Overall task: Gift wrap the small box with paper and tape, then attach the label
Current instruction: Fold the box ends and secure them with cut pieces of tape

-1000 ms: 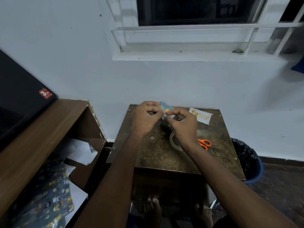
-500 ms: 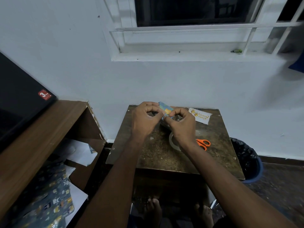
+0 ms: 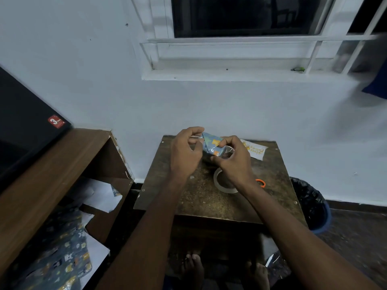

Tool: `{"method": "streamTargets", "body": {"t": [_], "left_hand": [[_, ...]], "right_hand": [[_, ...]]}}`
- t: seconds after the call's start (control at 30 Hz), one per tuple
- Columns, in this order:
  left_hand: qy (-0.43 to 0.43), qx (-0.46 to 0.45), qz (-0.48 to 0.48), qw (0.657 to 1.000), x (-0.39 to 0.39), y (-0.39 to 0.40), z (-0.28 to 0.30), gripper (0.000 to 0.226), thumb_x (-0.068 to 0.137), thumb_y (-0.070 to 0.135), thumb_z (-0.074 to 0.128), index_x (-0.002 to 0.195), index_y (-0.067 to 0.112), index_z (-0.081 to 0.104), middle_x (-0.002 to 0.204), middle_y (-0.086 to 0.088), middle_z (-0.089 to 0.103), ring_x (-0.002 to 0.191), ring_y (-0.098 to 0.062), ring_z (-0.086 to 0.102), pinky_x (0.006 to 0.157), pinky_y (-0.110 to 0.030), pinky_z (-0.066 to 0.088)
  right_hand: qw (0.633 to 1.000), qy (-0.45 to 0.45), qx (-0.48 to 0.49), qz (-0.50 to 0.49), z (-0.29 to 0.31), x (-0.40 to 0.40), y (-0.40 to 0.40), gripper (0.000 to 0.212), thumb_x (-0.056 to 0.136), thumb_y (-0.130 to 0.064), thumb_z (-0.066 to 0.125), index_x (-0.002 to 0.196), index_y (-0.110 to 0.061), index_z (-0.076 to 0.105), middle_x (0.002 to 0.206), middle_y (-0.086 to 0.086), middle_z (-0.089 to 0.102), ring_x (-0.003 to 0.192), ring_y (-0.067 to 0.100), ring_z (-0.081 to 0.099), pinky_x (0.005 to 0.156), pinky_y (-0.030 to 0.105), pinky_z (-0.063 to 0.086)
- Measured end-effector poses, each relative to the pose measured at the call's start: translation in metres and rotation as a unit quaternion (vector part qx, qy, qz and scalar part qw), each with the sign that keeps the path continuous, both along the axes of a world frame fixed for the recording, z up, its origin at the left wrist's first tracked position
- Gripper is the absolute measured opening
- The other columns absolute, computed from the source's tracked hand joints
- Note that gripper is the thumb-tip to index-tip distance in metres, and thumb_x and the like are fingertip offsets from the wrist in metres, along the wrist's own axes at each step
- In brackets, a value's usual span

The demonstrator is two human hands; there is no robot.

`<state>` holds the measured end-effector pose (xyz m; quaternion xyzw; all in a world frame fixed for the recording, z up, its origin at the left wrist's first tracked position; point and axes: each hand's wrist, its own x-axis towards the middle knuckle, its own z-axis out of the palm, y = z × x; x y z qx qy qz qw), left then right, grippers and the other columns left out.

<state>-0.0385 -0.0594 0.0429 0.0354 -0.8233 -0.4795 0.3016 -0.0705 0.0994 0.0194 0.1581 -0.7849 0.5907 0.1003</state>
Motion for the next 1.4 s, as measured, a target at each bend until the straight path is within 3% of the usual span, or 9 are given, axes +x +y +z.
{"method": "streamTargets", "body": {"t": [0.17, 0.27, 0.43, 0.63, 0.77, 0.97, 1.1, 1.27, 1.4], "left_hand": [[0.029, -0.086, -0.002, 0.996, 0.002, 0.001, -0.002, 0.044, 0.081, 0.003, 0.070, 0.121, 0.020, 0.074, 0.118, 0.007, 0.071, 0.097, -0.008, 0.069, 0.094, -0.044, 0.057], [0.008, -0.134, 0.020, 0.991, 0.004, 0.001, -0.001, 0.045, 0.077, 0.013, 0.065, 0.118, 0.026, 0.076, 0.120, 0.011, 0.070, 0.110, -0.014, 0.063, 0.101, -0.038, 0.042], [-0.037, -0.150, -0.001, 0.988, 0.008, 0.003, -0.004, 0.035, 0.079, 0.015, 0.055, 0.097, 0.033, 0.079, 0.098, 0.019, 0.073, 0.098, -0.008, 0.059, 0.100, -0.044, 0.040], [-0.132, -0.216, -0.053, 0.966, 0.011, 0.010, -0.003, 0.030, 0.087, 0.011, 0.062, 0.095, 0.031, 0.082, 0.104, 0.015, 0.079, 0.104, -0.011, 0.067, 0.106, -0.041, 0.036], [-0.156, -0.263, -0.048, 0.951, 0.012, 0.017, -0.004, 0.035, 0.086, 0.003, 0.063, 0.095, 0.032, 0.081, 0.106, 0.013, 0.076, 0.106, -0.011, 0.066, 0.100, -0.035, 0.030], [-0.102, -0.192, -0.078, 0.973, 0.011, 0.028, -0.010, 0.034, 0.085, 0.004, 0.063, 0.095, 0.030, 0.082, 0.098, 0.012, 0.076, 0.091, -0.011, 0.068, 0.099, -0.043, 0.048], [-0.108, -0.102, -0.091, 0.985, 0.008, 0.032, -0.014, 0.034, 0.091, 0.000, 0.064, 0.102, 0.025, 0.083, 0.103, 0.014, 0.078, 0.093, -0.001, 0.069, 0.088, -0.024, 0.057], [-0.123, -0.030, -0.122, 0.985, 0.006, 0.039, -0.012, 0.019, 0.098, 0.013, 0.070, 0.106, 0.023, 0.084, 0.103, 0.017, 0.079, 0.096, -0.001, 0.071, 0.084, -0.014, 0.054], [-0.132, 0.021, -0.140, 0.981, 0.010, 0.047, -0.006, 0.017, 0.102, 0.022, 0.067, 0.106, 0.022, 0.084, 0.099, 0.015, 0.080, 0.097, 0.004, 0.071, 0.084, -0.012, 0.053]], "right_hand": [[1.000, 0.008, -0.008, 0.018, 0.005, 0.004, 0.001, 0.049, 0.071, 0.013, 0.082, 0.101, -0.013, 0.054, 0.112, -0.004, 0.065, 0.098, -0.012, 0.062, 0.070, 0.010, 0.050], [0.999, 0.010, 0.009, 0.044, 0.001, 0.005, 0.002, 0.050, 0.072, 0.017, 0.078, 0.103, -0.013, 0.052, 0.114, -0.004, 0.066, 0.100, -0.007, 0.066, 0.074, 0.023, 0.061], [0.983, 0.069, 0.135, 0.099, -0.002, 0.005, 0.006, 0.055, 0.066, 0.005, 0.084, 0.098, -0.029, 0.054, 0.114, -0.010, 0.063, 0.111, 0.010, 0.060, 0.086, 0.039, 0.058], [0.966, 0.053, 0.204, 0.151, 0.008, 0.005, 0.029, 0.044, 0.064, 0.013, 0.063, 0.093, -0.020, 0.067, 0.105, -0.004, 0.066, 0.101, 0.014, 0.060, 0.084, 0.031, 0.049], [0.931, 0.013, 0.315, 0.185, 0.016, -0.002, 0.050, 0.039, 0.066, 0.005, 0.073, 0.094, -0.022, 0.076, 0.103, -0.005, 0.070, 0.096, 0.007, 0.059, 0.082, 0.031, 0.049], [0.840, 0.034, 0.518, 0.158, 0.008, 0.011, 0.048, 0.016, 0.079, -0.017, 0.078, 0.094, -0.023, 0.077, 0.106, -0.003, 0.051, 0.109, 0.019, 0.037, 0.079, 0.028, 0.034], [0.881, -0.016, 0.450, 0.143, 0.015, 0.002, 0.060, 0.025, 0.081, -0.011, 0.073, 0.075, -0.034, 0.064, 0.095, -0.004, 0.066, 0.105, 0.015, 0.049, 0.079, 0.030, 0.040], [0.942, -0.101, 0.276, 0.161, 0.041, 0.001, 0.085, 0.024, 0.090, 0.004, 0.063, 0.091, -0.018, 0.072, 0.085, -0.007, 0.069, 0.068, -0.006, 0.057, 0.062, 0.011, 0.042], [0.951, -0.127, 0.223, 0.174, 0.043, 0.000, 0.093, 0.015, 0.099, -0.005, 0.065, 0.095, -0.017, 0.073, 0.085, -0.004, 0.066, 0.068, -0.006, 0.055, 0.064, 0.013, 0.044]]}}
